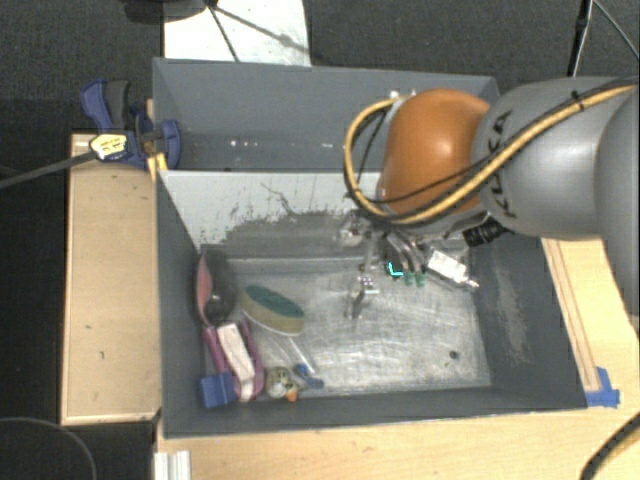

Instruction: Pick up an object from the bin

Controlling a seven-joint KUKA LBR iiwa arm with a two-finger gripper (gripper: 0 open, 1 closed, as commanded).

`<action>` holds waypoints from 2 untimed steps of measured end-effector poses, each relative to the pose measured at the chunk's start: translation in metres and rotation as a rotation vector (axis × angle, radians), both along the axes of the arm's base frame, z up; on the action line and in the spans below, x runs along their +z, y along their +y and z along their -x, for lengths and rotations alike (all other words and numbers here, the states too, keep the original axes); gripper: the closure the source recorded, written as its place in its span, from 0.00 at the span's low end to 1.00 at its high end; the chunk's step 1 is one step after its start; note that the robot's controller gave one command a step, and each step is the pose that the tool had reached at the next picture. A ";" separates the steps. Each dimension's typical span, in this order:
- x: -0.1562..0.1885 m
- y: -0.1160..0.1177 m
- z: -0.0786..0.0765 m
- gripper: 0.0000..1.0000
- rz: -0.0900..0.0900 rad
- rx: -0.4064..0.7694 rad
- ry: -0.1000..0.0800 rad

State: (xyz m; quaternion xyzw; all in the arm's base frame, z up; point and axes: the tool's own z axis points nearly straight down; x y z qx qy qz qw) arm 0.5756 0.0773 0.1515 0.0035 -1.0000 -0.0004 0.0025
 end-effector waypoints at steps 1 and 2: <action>-0.078 0.057 0.058 0.00 0.000 0.069 -0.003; -0.074 0.054 0.054 1.00 0.000 0.057 -0.010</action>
Offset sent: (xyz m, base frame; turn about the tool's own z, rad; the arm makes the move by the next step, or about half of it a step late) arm -0.0560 0.0545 -0.0753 -0.0616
